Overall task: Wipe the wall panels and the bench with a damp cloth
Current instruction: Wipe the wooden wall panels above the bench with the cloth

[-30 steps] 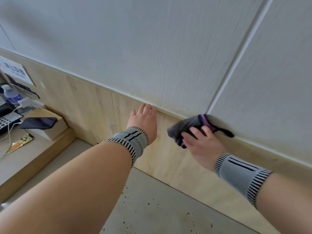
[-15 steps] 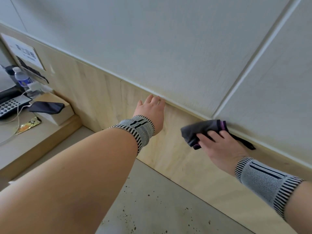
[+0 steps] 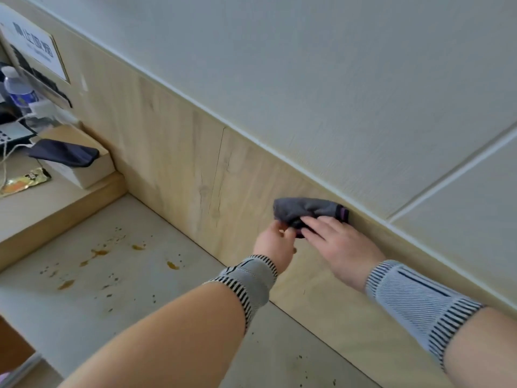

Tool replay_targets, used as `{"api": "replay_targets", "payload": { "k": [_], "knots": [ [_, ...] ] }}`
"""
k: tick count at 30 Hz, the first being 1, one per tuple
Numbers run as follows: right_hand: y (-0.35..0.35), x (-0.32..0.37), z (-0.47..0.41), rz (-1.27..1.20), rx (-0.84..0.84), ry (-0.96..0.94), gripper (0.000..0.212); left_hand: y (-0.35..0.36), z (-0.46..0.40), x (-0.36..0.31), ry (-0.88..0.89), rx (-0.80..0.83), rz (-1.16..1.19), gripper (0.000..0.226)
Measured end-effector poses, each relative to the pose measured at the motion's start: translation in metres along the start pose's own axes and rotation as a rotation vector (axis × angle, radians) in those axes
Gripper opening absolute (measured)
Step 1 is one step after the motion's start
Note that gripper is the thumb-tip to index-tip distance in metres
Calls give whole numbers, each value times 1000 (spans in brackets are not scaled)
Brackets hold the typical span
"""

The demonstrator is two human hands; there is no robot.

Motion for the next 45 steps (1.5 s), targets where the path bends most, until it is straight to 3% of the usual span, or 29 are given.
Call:
{"api": "replay_targets", "payload": {
  "k": [3,8,14,18,23,27,33,39,41,45],
  "knots": [
    [-32,-25,9,-2,-219,-101,37,22,-10,-3,-86,-70,208,44],
    [-10,-55,25,206,-176,-171,48,18,-27,5,-225,-173,257,51],
    [-1,-59,37,268,-205,-216,54,-14,-34,20,-249,-311,-86,55],
    [1,-60,38,267,-275,-225,56,2,-20,24,-312,-443,-130,50],
    [-2,-58,34,191,-300,-220,49,99,25,29,-291,-273,-333,49],
    [-5,-57,33,149,-323,-221,50,127,32,39,-303,-309,-111,36],
    [-5,-56,33,133,-346,-225,51,44,0,18,-253,-668,241,44],
    [-2,-55,32,151,-336,-232,52,139,23,36,-146,-537,187,60],
    [-3,-54,32,143,-333,-234,53,167,38,39,-130,-508,267,63],
    [-8,-55,32,110,-342,-235,54,165,44,-5,207,-452,259,69]
  ]
}}
Point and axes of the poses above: each hand's wrist, its own z-axis away from the middle knuckle, its own y-axis out of the palm, x = y × z, the point moved 9 cm from there along -z, towards the middle knuckle, and after that the axes turned 9 degrees about y, right-handed, at the moved point
